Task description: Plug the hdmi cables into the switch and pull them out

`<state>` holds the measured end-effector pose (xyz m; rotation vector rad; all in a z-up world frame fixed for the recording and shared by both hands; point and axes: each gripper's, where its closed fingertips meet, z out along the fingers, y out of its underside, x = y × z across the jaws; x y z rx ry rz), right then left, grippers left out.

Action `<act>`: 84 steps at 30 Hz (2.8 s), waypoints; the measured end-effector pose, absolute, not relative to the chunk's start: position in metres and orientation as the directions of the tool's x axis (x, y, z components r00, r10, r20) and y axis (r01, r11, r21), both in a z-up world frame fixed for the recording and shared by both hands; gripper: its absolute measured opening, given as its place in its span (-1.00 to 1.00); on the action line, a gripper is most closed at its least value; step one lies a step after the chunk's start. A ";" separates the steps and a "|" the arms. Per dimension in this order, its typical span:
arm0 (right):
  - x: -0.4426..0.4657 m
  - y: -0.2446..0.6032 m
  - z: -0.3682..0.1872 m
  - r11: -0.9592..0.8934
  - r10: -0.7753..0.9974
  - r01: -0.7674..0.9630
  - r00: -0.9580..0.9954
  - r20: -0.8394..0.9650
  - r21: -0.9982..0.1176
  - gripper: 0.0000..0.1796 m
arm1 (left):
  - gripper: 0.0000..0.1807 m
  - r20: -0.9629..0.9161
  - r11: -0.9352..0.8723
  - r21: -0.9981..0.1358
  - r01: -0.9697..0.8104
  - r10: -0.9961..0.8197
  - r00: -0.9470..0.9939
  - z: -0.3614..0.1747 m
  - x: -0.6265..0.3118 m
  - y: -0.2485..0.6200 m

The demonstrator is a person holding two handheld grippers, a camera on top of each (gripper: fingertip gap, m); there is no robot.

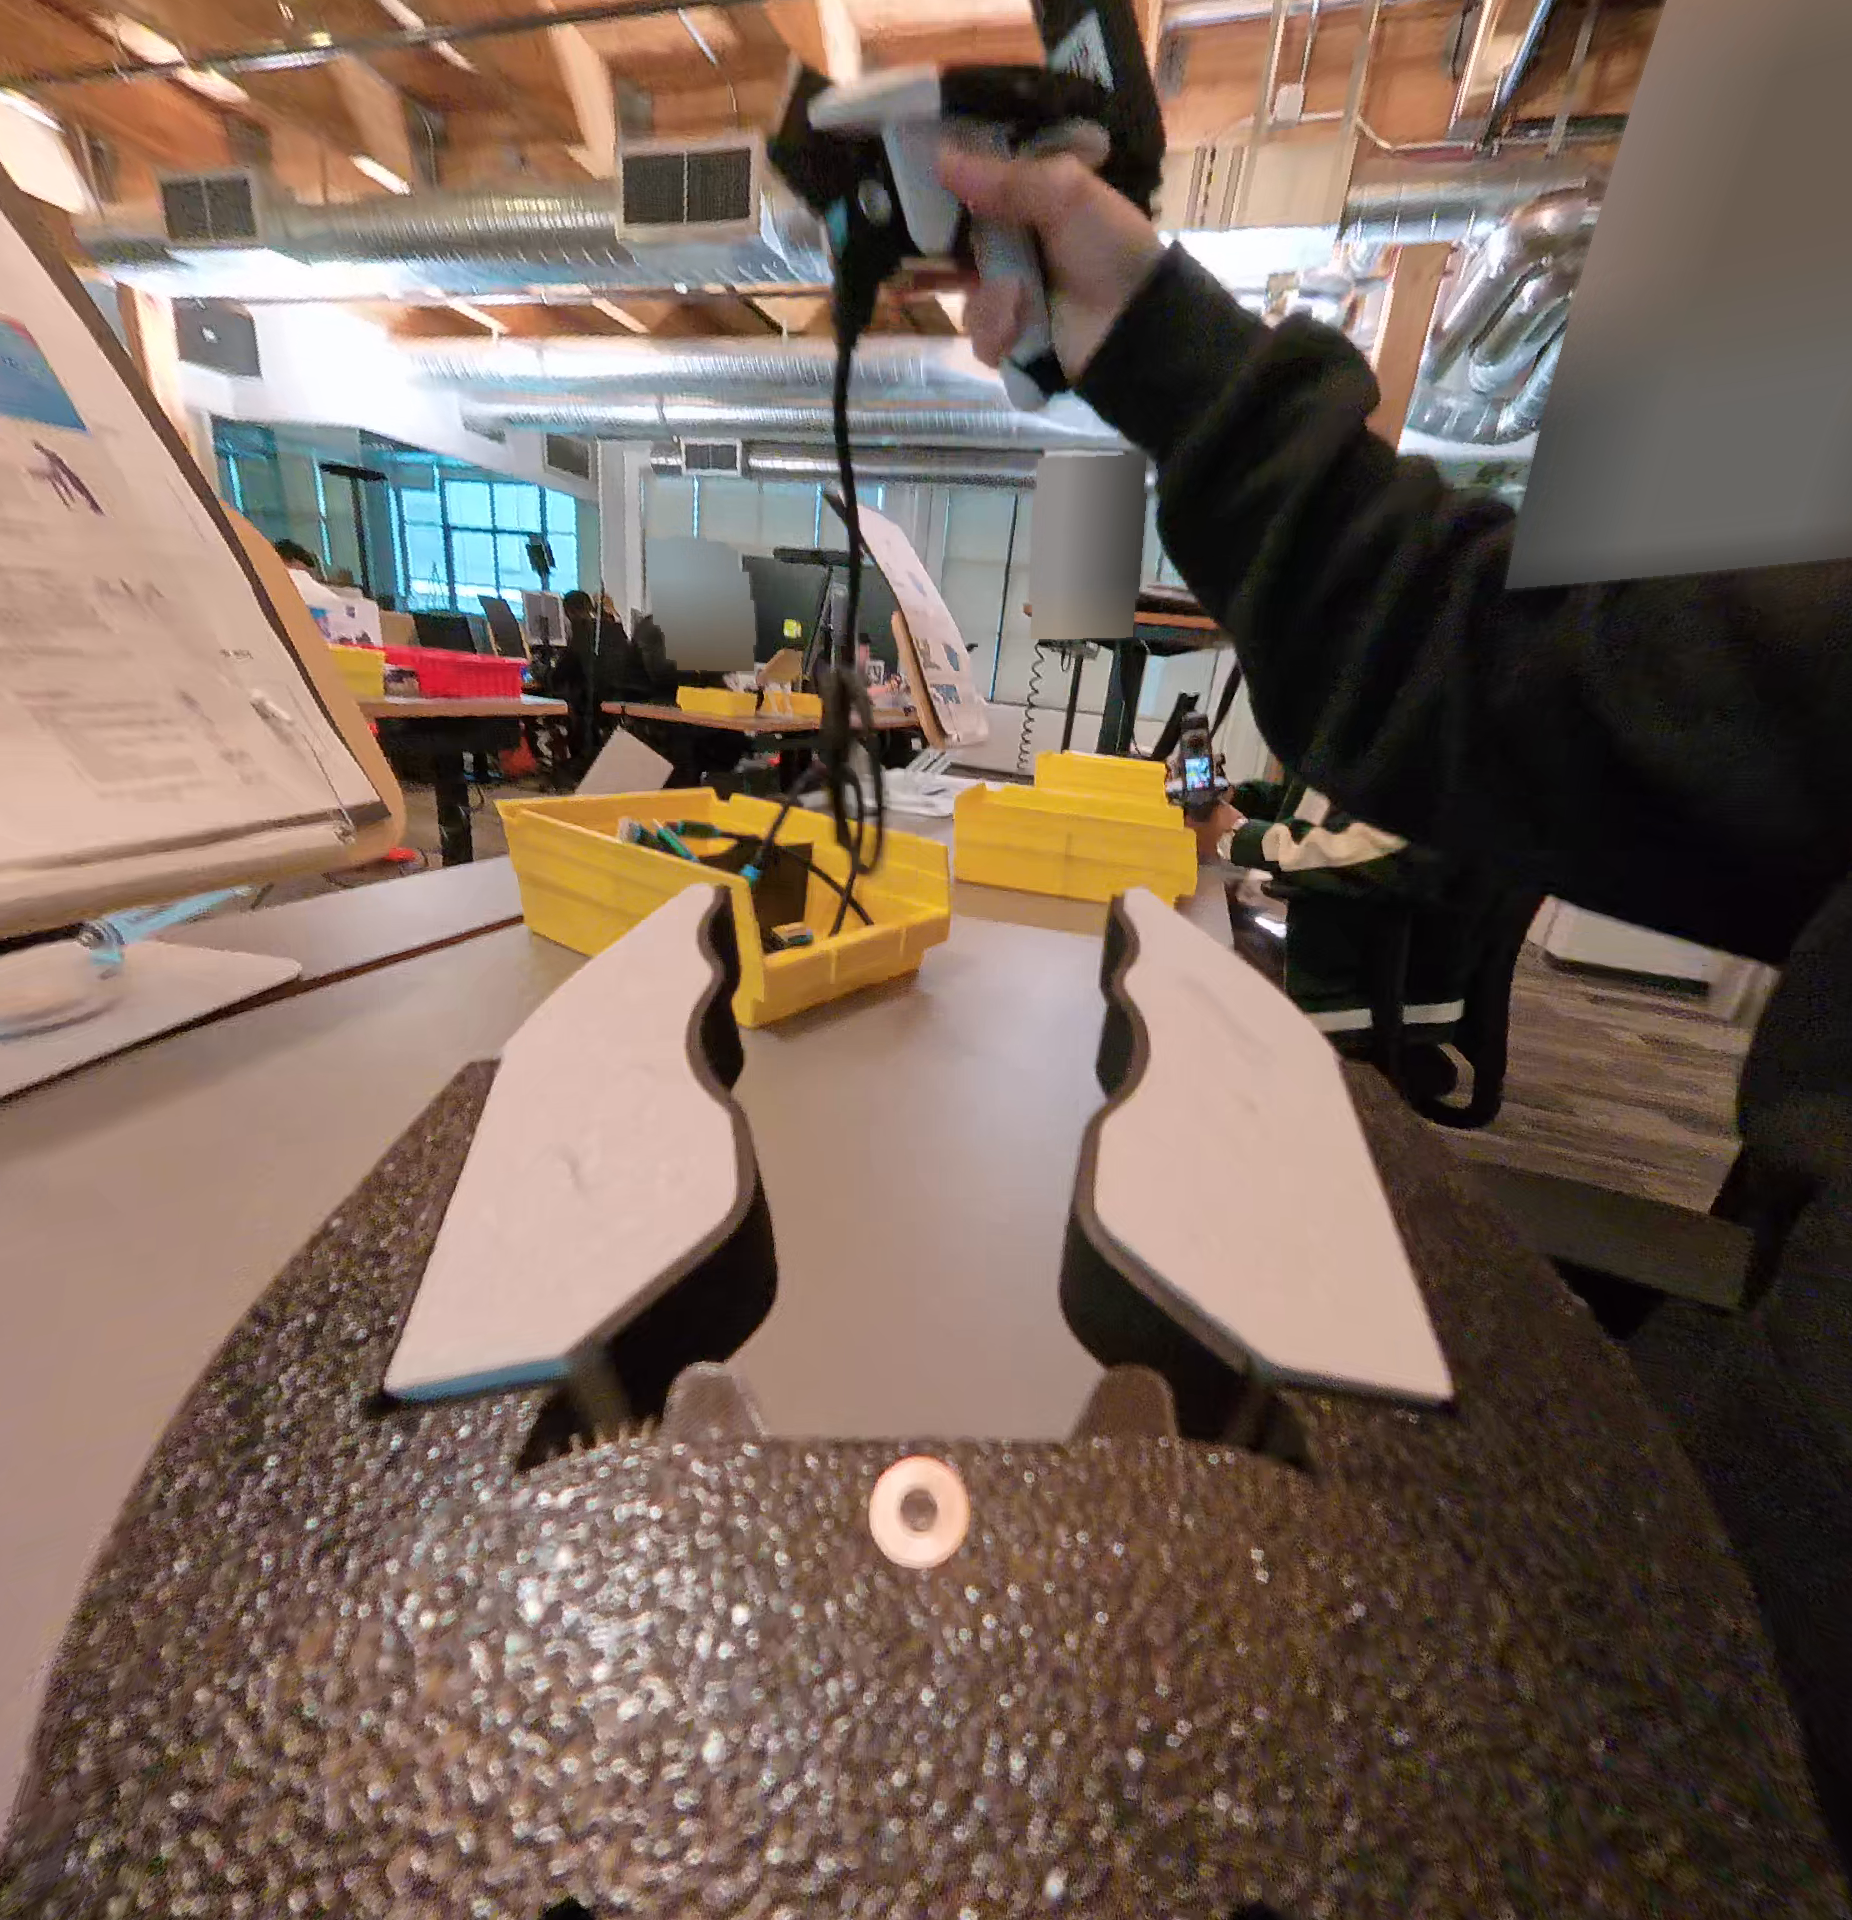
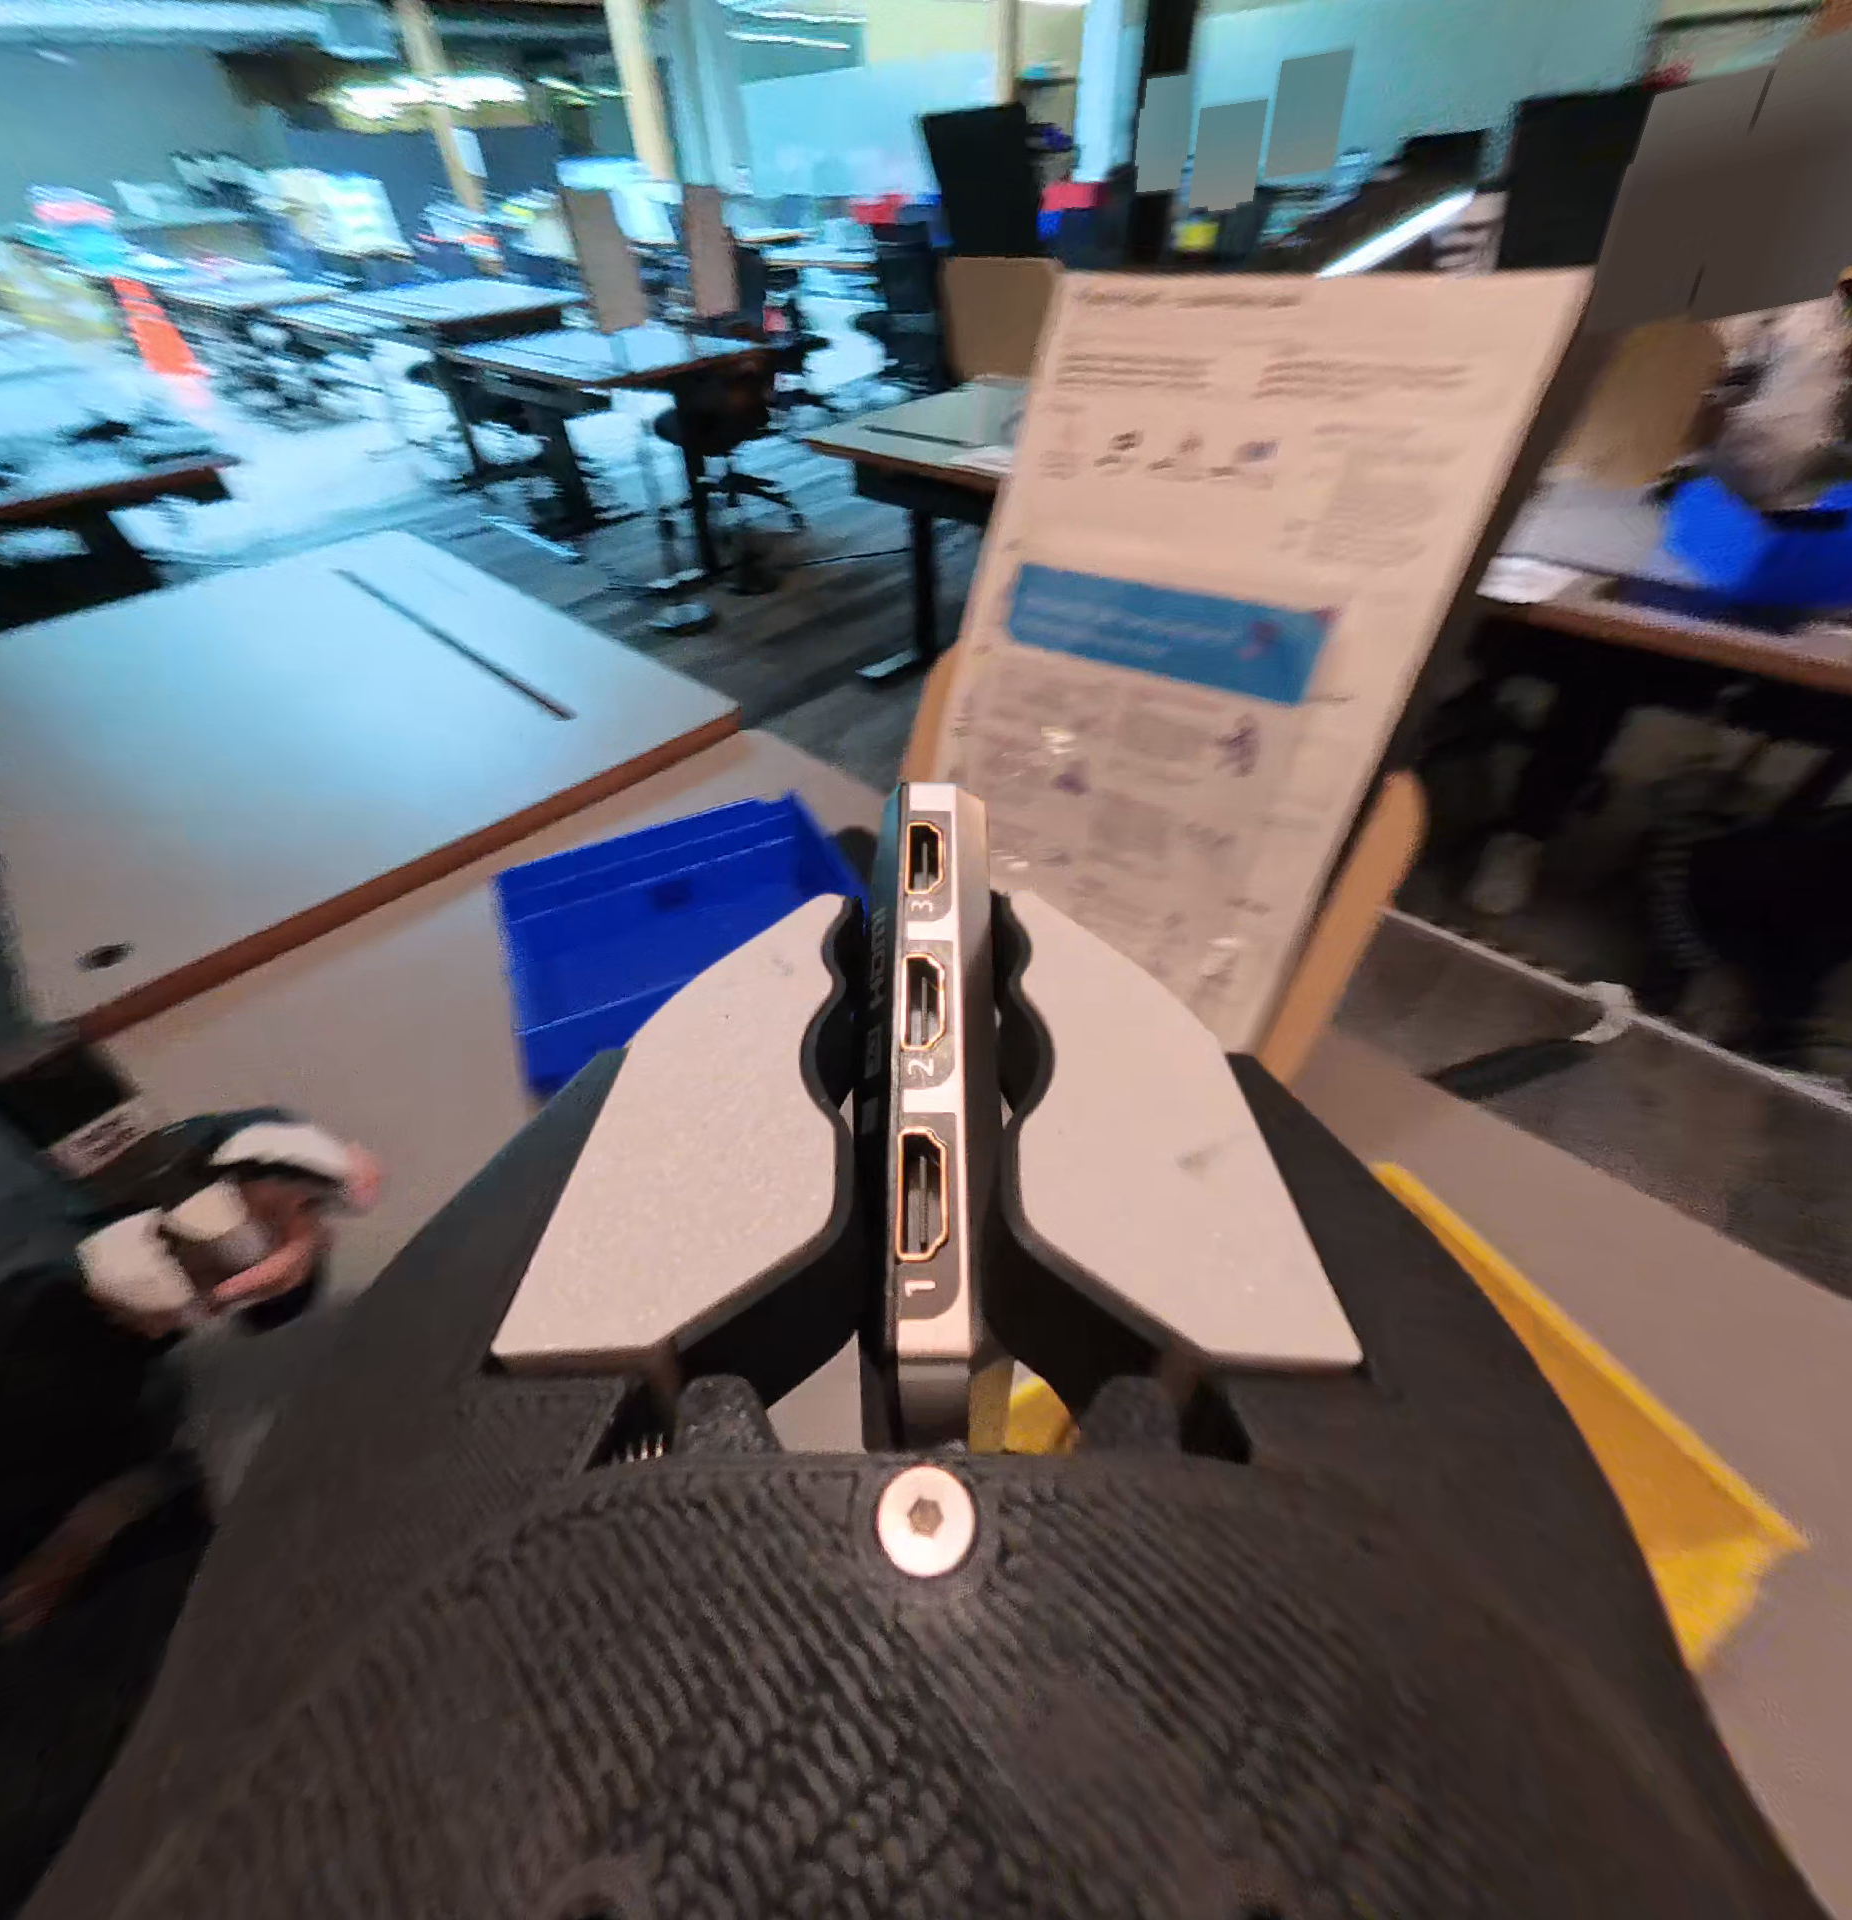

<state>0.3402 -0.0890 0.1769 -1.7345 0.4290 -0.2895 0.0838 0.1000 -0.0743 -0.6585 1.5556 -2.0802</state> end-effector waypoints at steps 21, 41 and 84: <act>0.549 -0.147 0.027 -0.655 -0.613 -0.216 0.712 0.343 -0.724 -0.73 | -0.31 0.189 -0.208 -0.974 -0.093 -0.510 -0.839 -0.140 0.103 0.061; 0.537 -0.125 -0.170 -0.947 0.310 0.225 0.832 0.460 0.230 -0.59 | -0.35 0.235 -0.266 -0.957 -0.116 -0.477 -0.847 -0.140 0.102 0.070; 0.391 -0.309 -0.196 -0.040 -0.983 -0.324 0.180 -0.020 -0.945 -0.39 | -0.39 -0.032 0.149 -0.956 -0.253 -0.909 -0.415 -0.174 0.360 -0.096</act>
